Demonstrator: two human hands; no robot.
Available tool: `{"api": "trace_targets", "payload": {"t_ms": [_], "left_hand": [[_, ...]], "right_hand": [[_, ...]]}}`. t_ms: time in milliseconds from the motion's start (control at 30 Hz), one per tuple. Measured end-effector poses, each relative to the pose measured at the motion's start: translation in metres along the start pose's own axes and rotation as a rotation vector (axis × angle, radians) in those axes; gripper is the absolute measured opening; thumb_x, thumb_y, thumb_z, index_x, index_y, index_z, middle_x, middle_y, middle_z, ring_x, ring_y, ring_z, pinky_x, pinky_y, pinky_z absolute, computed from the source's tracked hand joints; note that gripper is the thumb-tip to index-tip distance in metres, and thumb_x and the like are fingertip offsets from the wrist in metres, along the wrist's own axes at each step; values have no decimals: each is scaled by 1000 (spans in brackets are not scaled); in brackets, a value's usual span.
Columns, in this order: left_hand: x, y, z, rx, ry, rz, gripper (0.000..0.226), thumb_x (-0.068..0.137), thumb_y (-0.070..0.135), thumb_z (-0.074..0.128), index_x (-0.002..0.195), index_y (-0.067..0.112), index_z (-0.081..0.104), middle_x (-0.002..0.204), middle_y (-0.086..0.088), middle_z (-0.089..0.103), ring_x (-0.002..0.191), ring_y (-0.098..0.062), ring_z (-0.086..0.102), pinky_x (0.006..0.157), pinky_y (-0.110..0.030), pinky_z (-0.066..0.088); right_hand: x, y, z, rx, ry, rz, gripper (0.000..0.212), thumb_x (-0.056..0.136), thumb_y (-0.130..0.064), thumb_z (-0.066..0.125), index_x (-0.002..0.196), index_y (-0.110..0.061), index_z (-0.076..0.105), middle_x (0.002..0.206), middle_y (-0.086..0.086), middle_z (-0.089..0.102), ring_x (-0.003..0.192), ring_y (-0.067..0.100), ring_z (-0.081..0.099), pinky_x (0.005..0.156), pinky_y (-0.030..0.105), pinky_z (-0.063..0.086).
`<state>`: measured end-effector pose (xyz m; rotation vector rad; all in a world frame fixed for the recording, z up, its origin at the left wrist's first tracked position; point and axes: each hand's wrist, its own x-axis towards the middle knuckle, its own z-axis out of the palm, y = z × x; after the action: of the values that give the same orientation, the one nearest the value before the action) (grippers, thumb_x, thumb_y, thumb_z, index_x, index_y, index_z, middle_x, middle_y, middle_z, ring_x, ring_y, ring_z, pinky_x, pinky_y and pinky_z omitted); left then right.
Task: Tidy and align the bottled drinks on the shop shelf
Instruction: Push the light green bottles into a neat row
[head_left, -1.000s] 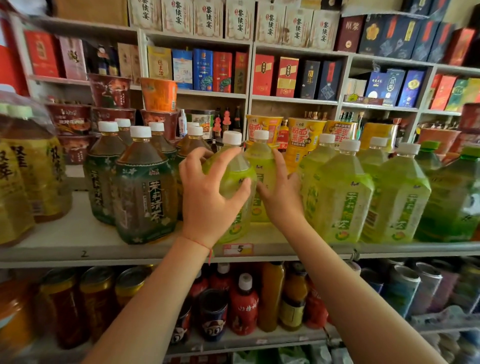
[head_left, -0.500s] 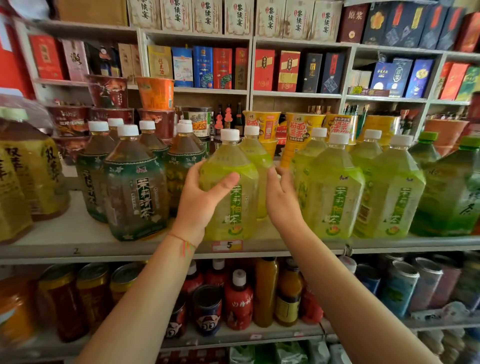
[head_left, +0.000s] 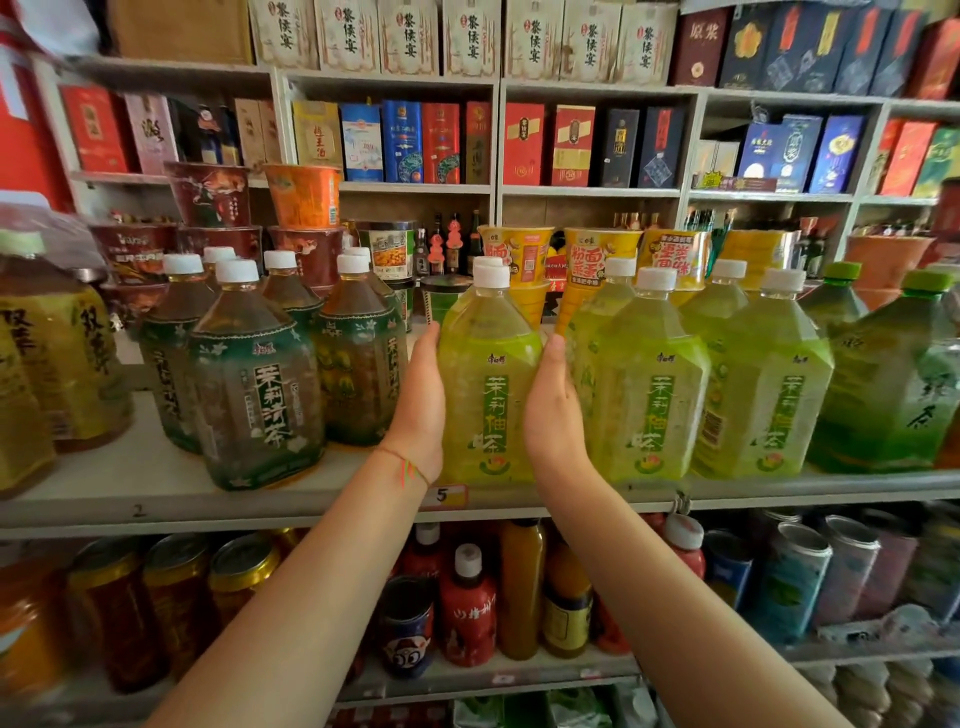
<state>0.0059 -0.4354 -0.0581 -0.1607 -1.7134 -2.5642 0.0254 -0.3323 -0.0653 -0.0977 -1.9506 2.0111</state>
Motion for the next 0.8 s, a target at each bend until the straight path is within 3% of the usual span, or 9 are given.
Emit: {"api": "trace_targets", "payload": {"t_ms": [167, 267, 333, 567, 700, 800], "left_hand": [[-2, -3, 8, -17, -12, -6, 63, 105, 58, 26, 105, 21, 76, 103, -8, 78, 96, -22, 74, 84, -36, 58], [-4, -5, 13, -36, -51, -11, 62, 106, 55, 24, 95, 21, 75, 87, -4, 79, 76, -15, 76, 63, -26, 59], [-5, -6, 15, -44, -67, -16, 63, 106, 54, 23, 92, 21, 74, 83, -3, 78, 71, -14, 75, 58, -24, 59], [-5, -7, 17, -29, -35, -4, 61, 106, 55, 24, 95, 22, 74, 85, -2, 78, 75, -14, 75, 66, -28, 59], [-4, -9, 18, -1, 15, 12, 61, 105, 58, 25, 106, 22, 75, 98, -6, 79, 94, -22, 74, 84, -38, 57], [-2, -11, 19, 4, 25, 34, 62, 105, 57, 24, 102, 22, 76, 95, -6, 79, 88, -20, 75, 78, -35, 57]], "right_hand": [[0, -3, -3, 63, 63, 28, 65, 102, -63, 23, 145, -23, 52, 145, -1, 56, 136, 21, 48, 116, 41, 34], [-1, -3, -6, 98, 72, 36, 64, 103, -62, 25, 139, -20, 58, 137, 2, 62, 129, 22, 54, 114, 43, 39], [-1, -2, -6, 107, 72, 36, 64, 103, -62, 25, 138, -20, 59, 136, 2, 63, 128, 22, 55, 113, 44, 39], [0, -1, -8, 110, 55, 47, 67, 101, -66, 25, 137, -22, 59, 133, 1, 64, 125, 22, 56, 112, 45, 41], [1, 0, -12, 100, 19, 34, 67, 100, -67, 23, 138, -24, 59, 134, 0, 63, 127, 21, 56, 113, 45, 41], [2, 2, -13, 81, 8, 25, 69, 100, -68, 22, 143, -25, 54, 143, -1, 58, 134, 21, 50, 116, 46, 37]]}}
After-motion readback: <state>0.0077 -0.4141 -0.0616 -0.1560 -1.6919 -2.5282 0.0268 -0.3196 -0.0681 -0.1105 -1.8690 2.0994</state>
